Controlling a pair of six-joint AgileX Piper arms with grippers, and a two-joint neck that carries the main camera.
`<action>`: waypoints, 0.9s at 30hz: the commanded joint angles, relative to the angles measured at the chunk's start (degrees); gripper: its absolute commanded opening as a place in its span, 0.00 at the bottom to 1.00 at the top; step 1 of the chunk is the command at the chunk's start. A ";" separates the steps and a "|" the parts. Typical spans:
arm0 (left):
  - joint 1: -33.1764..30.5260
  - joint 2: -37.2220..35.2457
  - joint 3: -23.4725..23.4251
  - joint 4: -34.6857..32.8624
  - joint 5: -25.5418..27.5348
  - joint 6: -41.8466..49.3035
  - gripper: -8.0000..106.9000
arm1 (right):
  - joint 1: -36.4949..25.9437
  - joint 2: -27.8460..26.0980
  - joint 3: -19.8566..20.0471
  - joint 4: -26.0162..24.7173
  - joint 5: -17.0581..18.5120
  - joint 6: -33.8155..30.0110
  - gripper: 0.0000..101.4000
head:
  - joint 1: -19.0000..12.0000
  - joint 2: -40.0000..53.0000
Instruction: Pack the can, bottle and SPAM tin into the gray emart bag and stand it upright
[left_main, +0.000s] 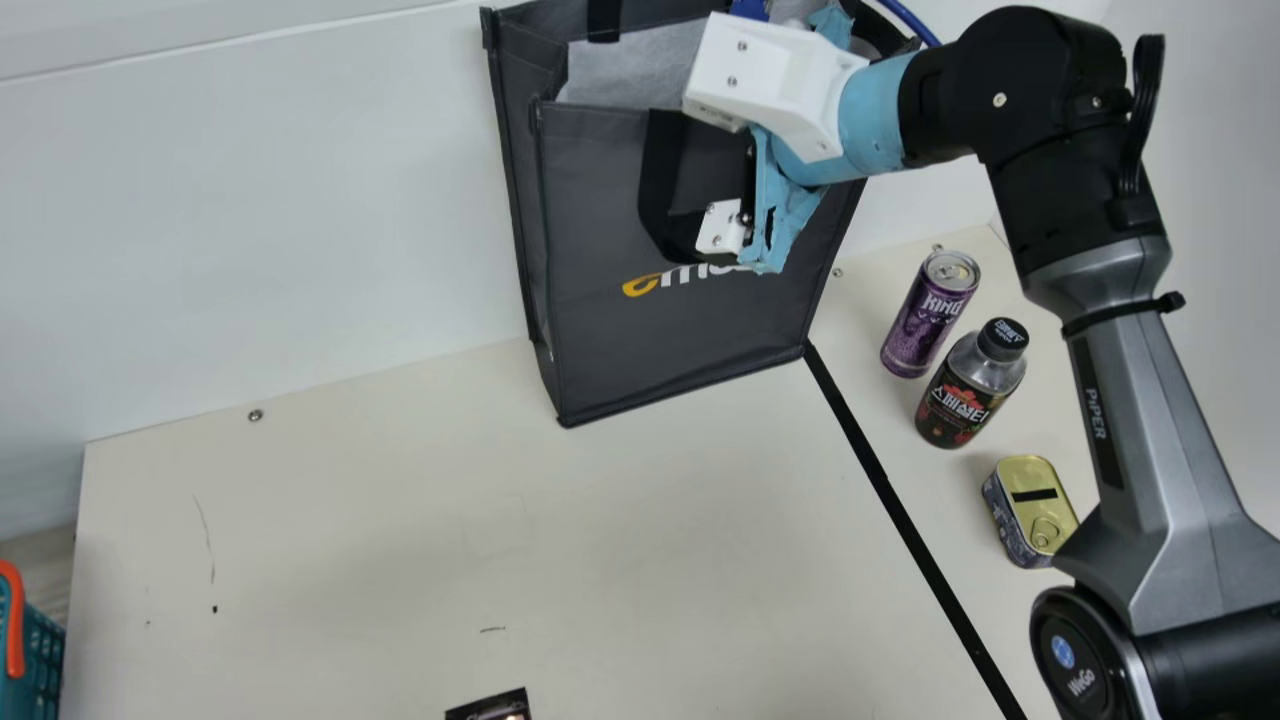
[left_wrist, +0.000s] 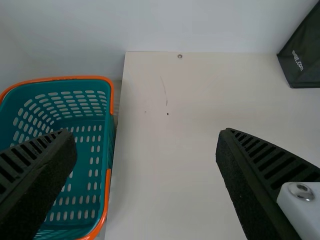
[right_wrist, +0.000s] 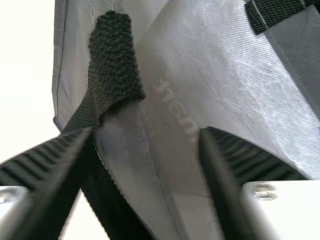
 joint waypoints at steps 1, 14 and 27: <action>0.00 0.00 0.00 0.00 0.00 0.00 0.85 | -0.05 0.17 0.34 0.34 0.03 -0.31 0.41 | -1.30 -0.14; 0.00 0.00 0.00 0.00 0.00 0.00 0.85 | 0.24 -0.37 1.36 1.42 0.03 -1.26 0.00 | -1.30 -0.14; 0.00 0.00 0.00 0.00 0.00 0.00 0.85 | 1.50 -4.40 2.23 1.20 0.03 0.36 0.00 | -1.30 -0.14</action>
